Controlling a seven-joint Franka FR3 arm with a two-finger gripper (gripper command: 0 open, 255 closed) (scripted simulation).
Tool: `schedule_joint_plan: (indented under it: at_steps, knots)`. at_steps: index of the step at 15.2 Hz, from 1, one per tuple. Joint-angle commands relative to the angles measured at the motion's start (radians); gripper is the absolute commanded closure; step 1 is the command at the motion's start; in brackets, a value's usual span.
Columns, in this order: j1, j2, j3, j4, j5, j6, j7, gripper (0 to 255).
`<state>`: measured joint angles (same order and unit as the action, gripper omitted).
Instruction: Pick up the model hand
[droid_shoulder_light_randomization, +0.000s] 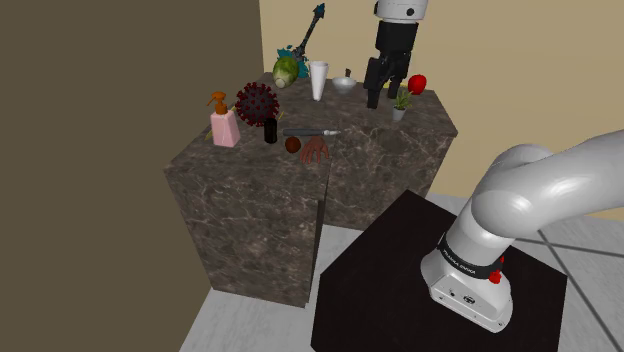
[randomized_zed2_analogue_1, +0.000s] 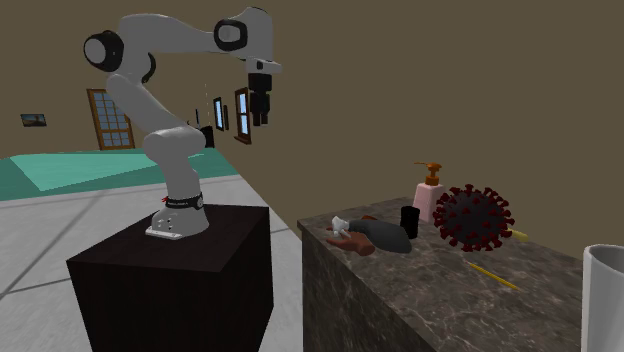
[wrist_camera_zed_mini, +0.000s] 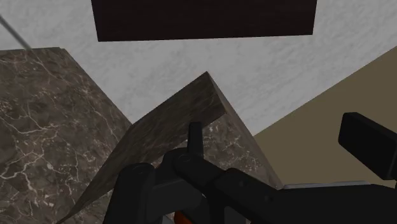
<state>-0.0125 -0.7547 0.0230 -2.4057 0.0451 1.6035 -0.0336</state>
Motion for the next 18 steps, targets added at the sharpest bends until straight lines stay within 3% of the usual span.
schedule_joint_plan:
  at_steps: [1,10,18]
  knots:
    - [0.0,0.0,0.0,0.0,0.0,0.0,0.0,0]
    - [-0.062,0.213,-0.008,-0.09,0.094,0.377,0.157,0]
    - [-0.091,0.473,-0.033,-0.081,0.204,0.697,0.248,0]
